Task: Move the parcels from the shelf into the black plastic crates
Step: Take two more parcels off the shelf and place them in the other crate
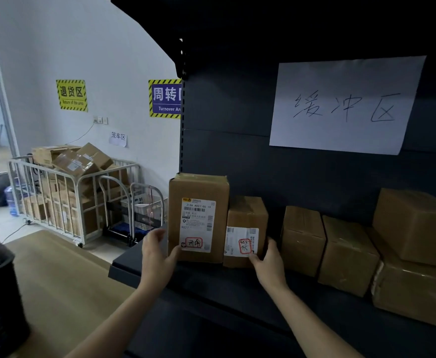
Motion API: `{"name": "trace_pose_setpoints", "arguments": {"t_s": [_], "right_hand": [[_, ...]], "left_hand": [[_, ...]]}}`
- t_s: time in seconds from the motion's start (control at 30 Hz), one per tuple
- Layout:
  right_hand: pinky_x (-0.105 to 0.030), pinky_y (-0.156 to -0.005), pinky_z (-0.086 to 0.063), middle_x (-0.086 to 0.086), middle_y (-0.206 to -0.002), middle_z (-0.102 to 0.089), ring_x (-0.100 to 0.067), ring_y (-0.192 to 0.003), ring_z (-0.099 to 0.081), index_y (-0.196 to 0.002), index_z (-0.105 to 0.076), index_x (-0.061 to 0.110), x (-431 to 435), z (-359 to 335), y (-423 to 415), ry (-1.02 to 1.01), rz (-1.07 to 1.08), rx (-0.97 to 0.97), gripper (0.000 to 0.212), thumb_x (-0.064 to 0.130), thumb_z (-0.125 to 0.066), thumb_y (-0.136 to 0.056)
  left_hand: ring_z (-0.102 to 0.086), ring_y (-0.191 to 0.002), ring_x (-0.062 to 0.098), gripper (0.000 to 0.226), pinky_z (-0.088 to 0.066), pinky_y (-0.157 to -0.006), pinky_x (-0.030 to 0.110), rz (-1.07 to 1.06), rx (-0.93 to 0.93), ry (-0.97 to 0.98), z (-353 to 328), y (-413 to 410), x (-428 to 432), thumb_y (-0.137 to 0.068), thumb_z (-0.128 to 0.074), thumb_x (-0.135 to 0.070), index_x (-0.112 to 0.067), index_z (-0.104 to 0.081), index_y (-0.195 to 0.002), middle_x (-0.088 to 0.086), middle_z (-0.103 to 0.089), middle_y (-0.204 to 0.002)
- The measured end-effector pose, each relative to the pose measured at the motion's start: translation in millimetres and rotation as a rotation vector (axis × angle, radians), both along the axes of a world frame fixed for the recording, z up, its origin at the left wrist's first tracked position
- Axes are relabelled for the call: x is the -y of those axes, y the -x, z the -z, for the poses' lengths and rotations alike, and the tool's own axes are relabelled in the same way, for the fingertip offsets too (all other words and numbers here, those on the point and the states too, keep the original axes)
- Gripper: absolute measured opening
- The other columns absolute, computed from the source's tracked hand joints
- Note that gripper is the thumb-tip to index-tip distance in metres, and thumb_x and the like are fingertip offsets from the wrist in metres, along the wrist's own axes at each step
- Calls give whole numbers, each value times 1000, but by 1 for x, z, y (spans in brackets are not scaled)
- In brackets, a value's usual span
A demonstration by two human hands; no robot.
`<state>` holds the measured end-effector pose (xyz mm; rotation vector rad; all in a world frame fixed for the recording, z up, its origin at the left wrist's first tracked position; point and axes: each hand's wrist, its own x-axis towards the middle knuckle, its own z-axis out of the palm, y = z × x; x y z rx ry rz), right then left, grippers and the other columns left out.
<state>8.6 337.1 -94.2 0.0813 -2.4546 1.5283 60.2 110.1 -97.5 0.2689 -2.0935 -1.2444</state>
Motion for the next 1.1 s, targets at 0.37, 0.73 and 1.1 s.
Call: {"name": "trace_pose_setpoints", "arguments": {"t_s": [0.37,0.73,1.1], "right_hand": [[-32,-102,-36,-4,-135,-51,-20,-127,-45,-140,-32,19,1,0,19,147,-158,150,60,10,-61,-88],[-16,-77,-40,14,-110,-58,3,-95,-52,-134,-41,26,-8,-14,11,284,-222,87,50,28,-61,-89],[-12,-70,-42,18,-104,-58,4,-92,-55,-130,-43,28,-16,-42,-25,324,-267,-21,40,38,-52,-92]], "left_hand": [[-56,-109,16,60,-47,-92,33,365,174,-205,-6,39,18,-82,-68,-9,-22,-38,-132,-3,-59,-116],[-64,-96,15,29,-52,-76,27,396,91,-351,-15,32,19,-85,-65,-20,-21,-56,-112,-2,-67,-105],[-62,-88,4,13,-46,-65,19,236,-4,-228,-41,-12,0,-88,-59,-38,-31,-60,-98,-14,-67,-92]]}}
